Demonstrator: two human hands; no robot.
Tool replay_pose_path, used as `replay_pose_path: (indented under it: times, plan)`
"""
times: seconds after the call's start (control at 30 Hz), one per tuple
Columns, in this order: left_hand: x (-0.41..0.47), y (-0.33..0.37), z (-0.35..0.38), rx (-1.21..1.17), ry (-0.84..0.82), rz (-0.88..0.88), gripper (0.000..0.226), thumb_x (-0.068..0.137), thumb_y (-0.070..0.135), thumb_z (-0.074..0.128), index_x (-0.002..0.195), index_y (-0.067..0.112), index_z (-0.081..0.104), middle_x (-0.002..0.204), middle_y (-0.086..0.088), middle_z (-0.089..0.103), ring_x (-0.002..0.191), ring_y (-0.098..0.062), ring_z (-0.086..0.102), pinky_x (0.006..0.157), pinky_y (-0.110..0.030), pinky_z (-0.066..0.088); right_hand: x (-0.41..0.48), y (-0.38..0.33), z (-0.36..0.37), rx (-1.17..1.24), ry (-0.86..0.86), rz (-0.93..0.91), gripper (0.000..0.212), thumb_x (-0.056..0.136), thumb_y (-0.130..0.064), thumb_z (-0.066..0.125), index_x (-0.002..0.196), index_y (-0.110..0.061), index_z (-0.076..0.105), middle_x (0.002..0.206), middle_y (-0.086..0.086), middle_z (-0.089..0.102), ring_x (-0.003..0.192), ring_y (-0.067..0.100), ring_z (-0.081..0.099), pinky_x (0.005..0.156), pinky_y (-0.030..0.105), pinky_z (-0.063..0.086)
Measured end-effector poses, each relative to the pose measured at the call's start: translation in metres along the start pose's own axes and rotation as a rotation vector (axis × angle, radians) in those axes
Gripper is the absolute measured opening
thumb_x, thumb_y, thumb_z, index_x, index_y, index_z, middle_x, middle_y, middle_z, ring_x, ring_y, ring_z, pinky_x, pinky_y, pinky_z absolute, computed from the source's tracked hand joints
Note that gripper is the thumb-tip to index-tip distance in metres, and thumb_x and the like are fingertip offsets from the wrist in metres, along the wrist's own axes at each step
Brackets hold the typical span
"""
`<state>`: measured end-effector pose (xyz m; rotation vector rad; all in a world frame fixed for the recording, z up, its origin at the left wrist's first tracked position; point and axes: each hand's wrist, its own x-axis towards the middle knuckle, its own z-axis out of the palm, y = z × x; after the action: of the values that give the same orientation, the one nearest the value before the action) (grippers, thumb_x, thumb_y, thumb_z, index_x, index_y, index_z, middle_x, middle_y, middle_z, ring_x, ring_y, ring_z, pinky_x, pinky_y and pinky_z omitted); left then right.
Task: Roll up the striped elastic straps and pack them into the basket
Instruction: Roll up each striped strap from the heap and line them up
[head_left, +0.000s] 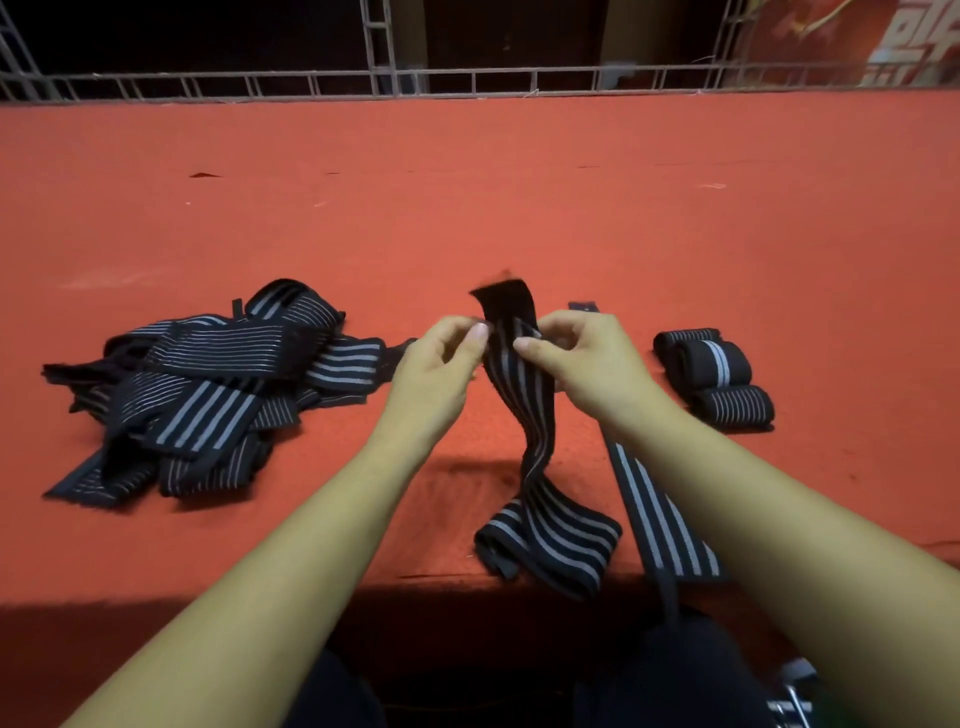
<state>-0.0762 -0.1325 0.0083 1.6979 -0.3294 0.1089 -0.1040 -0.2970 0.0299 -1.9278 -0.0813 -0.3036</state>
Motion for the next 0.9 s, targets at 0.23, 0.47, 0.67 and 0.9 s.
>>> replay_pose_path:
  times: [0.23, 0.47, 0.67, 0.9]
  plan:
    - [-0.024, -0.007, 0.01, -0.13, -0.456, -0.124, 0.027, 0.091, 0.012, 0.068, 0.117, 0.015, 0.066, 0.112, 0.004, 0.074, 0.104, -0.008, 0.068, 0.09, -0.023, 0.052, 0.021, -0.01, -0.034, 0.441, -0.11, 0.227, 0.007, 0.093, -0.011, 0.067, 0.097, -0.006, 0.068, 0.09, 0.007, 0.073, 0.078, 0.017, 0.07, 0.069, 0.029, 0.058]
    - [-0.012, 0.003, 0.026, -0.345, -0.18, -0.234, 0.007, 0.093, 0.003, 0.064, 0.091, 0.009, 0.061, 0.077, -0.005, 0.073, 0.066, -0.013, 0.067, 0.06, -0.023, 0.054, 0.01, 0.003, -0.059, -0.13, -0.092, 0.024, 0.018, 0.092, 0.0, 0.064, 0.102, -0.006, 0.076, 0.063, -0.014, 0.069, 0.054, -0.004, 0.059, 0.058, 0.013, 0.046]
    - [0.001, 0.008, 0.034, -0.221, -0.032, -0.223, 0.008, 0.09, 0.015, 0.072, 0.089, 0.013, 0.064, 0.087, -0.011, 0.072, 0.075, -0.019, 0.068, 0.067, -0.03, 0.053, -0.002, 0.004, -0.057, 0.26, -0.197, 0.322, 0.026, 0.1, -0.037, 0.055, 0.092, -0.014, 0.065, 0.063, -0.001, 0.06, 0.046, 0.015, 0.033, 0.044, 0.023, 0.021]
    - [-0.007, 0.012, 0.04, -0.275, -0.15, -0.249, 0.027, 0.088, 0.031, 0.074, 0.097, 0.014, 0.055, 0.087, -0.008, 0.069, 0.076, -0.021, 0.068, 0.069, -0.035, 0.053, 0.009, 0.002, -0.062, 0.188, -0.149, 0.216, 0.014, 0.087, -0.009, 0.074, 0.098, -0.006, 0.065, 0.071, 0.009, 0.052, 0.057, 0.015, 0.033, 0.045, 0.025, 0.019]
